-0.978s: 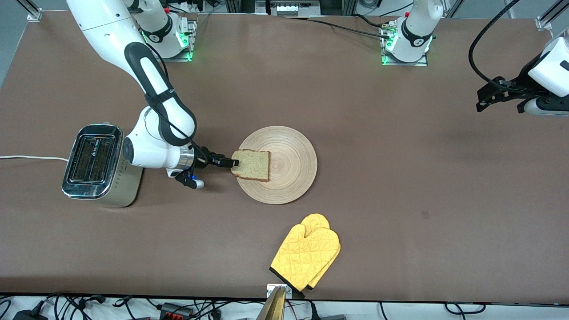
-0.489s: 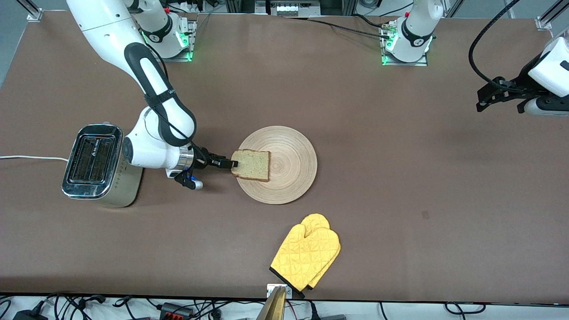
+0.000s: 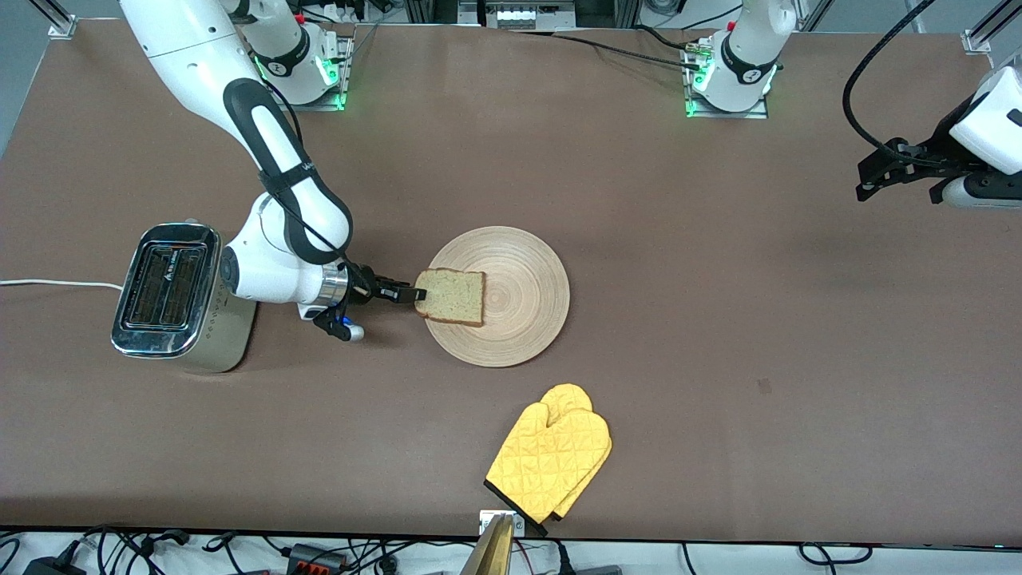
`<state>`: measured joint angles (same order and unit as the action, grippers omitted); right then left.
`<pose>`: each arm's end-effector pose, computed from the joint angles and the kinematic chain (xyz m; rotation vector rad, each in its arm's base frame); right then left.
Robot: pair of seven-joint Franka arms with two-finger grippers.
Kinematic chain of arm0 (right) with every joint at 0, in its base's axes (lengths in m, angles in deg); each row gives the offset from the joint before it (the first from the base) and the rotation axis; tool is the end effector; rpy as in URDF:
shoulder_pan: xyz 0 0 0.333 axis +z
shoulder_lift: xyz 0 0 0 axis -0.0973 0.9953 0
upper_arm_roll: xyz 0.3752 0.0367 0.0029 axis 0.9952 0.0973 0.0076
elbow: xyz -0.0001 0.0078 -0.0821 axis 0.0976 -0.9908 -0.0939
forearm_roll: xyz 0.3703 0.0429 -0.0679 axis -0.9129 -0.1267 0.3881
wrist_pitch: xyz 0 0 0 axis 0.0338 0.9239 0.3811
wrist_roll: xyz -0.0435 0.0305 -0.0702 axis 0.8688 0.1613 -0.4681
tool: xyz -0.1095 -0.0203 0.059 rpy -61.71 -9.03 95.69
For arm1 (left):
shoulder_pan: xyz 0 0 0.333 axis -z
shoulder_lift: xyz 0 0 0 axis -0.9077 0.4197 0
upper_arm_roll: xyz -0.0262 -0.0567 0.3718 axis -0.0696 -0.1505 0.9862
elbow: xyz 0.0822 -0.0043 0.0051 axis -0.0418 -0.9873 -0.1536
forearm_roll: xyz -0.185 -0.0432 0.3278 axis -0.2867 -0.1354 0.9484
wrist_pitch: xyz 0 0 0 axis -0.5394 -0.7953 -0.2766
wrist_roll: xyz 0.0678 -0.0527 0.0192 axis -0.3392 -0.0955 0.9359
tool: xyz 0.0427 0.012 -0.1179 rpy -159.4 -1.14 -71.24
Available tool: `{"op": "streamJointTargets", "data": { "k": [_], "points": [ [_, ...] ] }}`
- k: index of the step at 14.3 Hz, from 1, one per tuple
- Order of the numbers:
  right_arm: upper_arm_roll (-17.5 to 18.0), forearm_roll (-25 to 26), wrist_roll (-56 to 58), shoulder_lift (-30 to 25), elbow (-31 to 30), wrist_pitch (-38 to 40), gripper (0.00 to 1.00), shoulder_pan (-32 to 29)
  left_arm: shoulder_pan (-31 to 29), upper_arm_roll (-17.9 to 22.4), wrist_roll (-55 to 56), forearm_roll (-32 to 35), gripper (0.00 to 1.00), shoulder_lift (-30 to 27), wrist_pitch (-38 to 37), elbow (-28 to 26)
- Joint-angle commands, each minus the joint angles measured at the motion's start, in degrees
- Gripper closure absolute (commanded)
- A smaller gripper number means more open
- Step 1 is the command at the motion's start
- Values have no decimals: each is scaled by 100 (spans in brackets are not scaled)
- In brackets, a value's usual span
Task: Move plate and put bread in toaster
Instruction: 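Close the right gripper on the bread slice crust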
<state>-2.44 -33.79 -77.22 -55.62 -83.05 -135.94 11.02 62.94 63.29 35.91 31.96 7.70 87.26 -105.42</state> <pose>0.6080 0.2455 0.2391 -2.4536 0.4820 0.3759 0.5294 -0.0223 0.6635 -3.1355 0.0403 -0.0058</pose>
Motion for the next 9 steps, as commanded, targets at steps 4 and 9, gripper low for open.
{"op": "streamJointTargets", "data": {
  "k": [4,9],
  "points": [
    [4,-212,-9,25,26,-88,56,18,-66,-59,-98,51,0,70,-102,168],
    [4,-212,-1,25,26,-97,61,18,-66,-59,-98,51,0,70,-102,168]
  ]
}}
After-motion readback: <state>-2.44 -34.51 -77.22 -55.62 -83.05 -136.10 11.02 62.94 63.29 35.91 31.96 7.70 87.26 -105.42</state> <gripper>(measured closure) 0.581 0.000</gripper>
